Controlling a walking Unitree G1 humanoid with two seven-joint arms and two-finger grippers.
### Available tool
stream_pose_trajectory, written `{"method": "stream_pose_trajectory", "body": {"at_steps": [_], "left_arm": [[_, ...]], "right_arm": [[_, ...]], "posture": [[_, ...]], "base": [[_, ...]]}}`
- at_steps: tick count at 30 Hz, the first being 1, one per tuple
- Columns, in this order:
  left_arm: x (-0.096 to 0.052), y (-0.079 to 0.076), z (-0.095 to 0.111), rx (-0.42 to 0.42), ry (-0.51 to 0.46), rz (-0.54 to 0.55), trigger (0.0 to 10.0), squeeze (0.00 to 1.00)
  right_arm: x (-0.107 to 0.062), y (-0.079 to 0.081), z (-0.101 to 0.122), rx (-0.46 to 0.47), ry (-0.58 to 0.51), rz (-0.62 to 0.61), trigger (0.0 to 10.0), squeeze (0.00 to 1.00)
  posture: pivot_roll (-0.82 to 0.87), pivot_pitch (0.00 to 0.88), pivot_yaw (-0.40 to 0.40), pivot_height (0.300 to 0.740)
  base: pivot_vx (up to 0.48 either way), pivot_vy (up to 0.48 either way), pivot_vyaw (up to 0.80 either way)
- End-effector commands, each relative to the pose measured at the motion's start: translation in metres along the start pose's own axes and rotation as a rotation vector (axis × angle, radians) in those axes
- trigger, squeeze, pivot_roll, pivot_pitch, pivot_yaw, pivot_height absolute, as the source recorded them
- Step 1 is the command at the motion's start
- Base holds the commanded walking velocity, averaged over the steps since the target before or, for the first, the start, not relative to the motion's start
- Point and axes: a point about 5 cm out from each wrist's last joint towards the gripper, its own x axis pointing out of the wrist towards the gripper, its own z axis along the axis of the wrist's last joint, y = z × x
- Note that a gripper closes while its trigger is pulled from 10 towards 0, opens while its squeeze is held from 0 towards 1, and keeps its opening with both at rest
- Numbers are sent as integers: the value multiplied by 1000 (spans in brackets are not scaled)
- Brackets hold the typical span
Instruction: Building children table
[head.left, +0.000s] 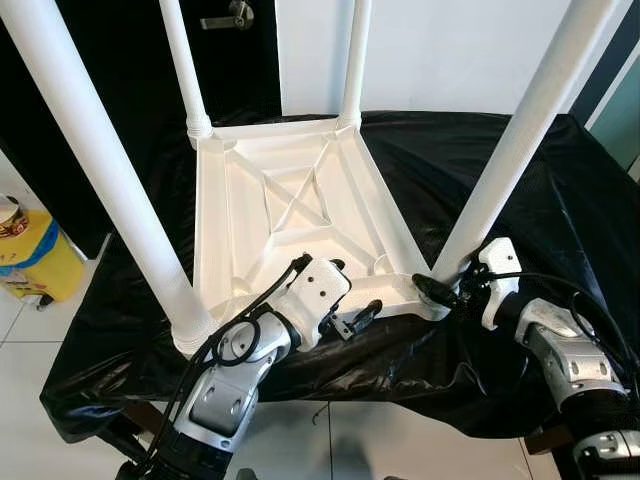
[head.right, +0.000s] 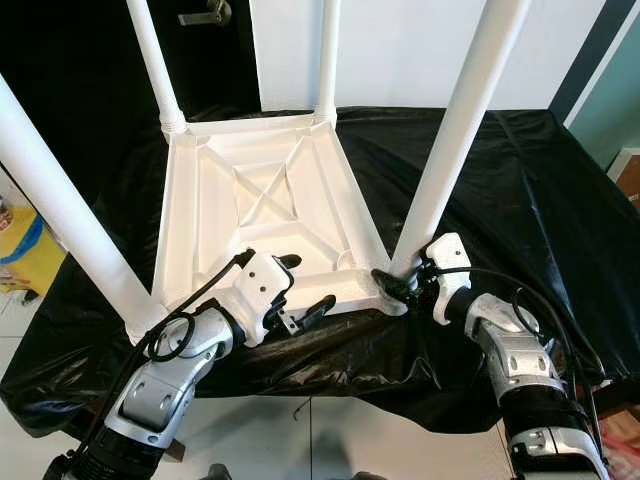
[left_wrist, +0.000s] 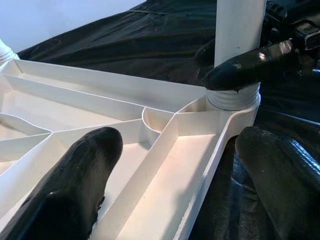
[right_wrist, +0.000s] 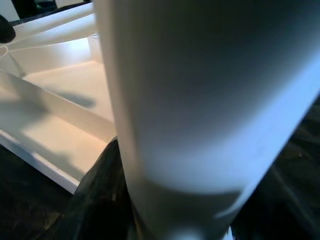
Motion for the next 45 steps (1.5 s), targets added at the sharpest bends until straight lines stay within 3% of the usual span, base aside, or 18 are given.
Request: {"method": "stream_pose_trajectory", "body": {"at_steps": [1, 2, 3, 4, 13, 17, 19, 22, 23, 30, 35, 39, 45], "left_arm": [[-1, 0, 1, 7, 7, 25, 10000, 0], [-2, 0, 0, 5, 8, 28, 10000, 0], [-2, 0, 0, 5, 8, 28, 10000, 0], [-2, -1, 0, 2, 8, 30, 10000, 0], [-2, -2, 0, -5, 8, 35, 10000, 0], [-1, -4, -1, -12, 6, 34, 10000, 0], [-1, -4, -1, -12, 6, 34, 10000, 0], [-2, -5, -1, -15, 7, 34, 10000, 0], [-2, -5, -2, -17, 9, 34, 10000, 0], [-2, -5, -2, -20, 9, 34, 10000, 0], [-2, -6, -2, -25, 9, 39, 10000, 0], [-2, -5, -2, -23, 9, 44, 10000, 0], [-1, -3, 0, -21, 6, 47, 10000, 0]], "right_arm": [[0, 3, -7, -13, 43, 33, 0, 0], [-1, 3, -9, -9, 50, 28, 2157, 0], [-1, 3, -9, -9, 50, 28, 2157, 0], [-2, 3, -11, -5, 53, 20, 10000, 0], [-4, 10, -16, 17, 22, -28, 10000, 0], [-2, 20, -16, 53, -34, -140, 10000, 0], [-2, 20, -16, 53, -34, -140, 10000, 0], [0, 24, -16, 73, -60, -238, 10000, 0], [3, 27, -16, 93, -72, -332, 10000, 0], [8, 35, -15, 149, -80, -476, 10000, 0], [17, 49, -15, 225, -88, -636, 10000, 0], [23, 57, -13, 253, -81, -712, 10000, 0], [25, 60, -10, 245, -86, -725, 10000, 0]], "posture": [[54, 15, -54, 740], [54, 15, -54, 740], [54, 15, -54, 740], [51, 19, -58, 740], [40, 24, -64, 740], [36, 29, -68, 740], [36, 29, -68, 740], [34, 33, -69, 740], [33, 35, -70, 740], [33, 35, -73, 740], [37, 35, -79, 740], [36, 31, -80, 740], [30, 32, -74, 740]], "base": [[0, 0, 0], [0, 0, 0], [0, 0, 0], [0, 0, 0], [0, 0, 0], [0, 0, 0], [0, 0, 0], [0, 0, 0], [0, 0, 0], [0, 0, 0], [0, 0, 0], [0, 0, 0], [0, 0, 0]]}}
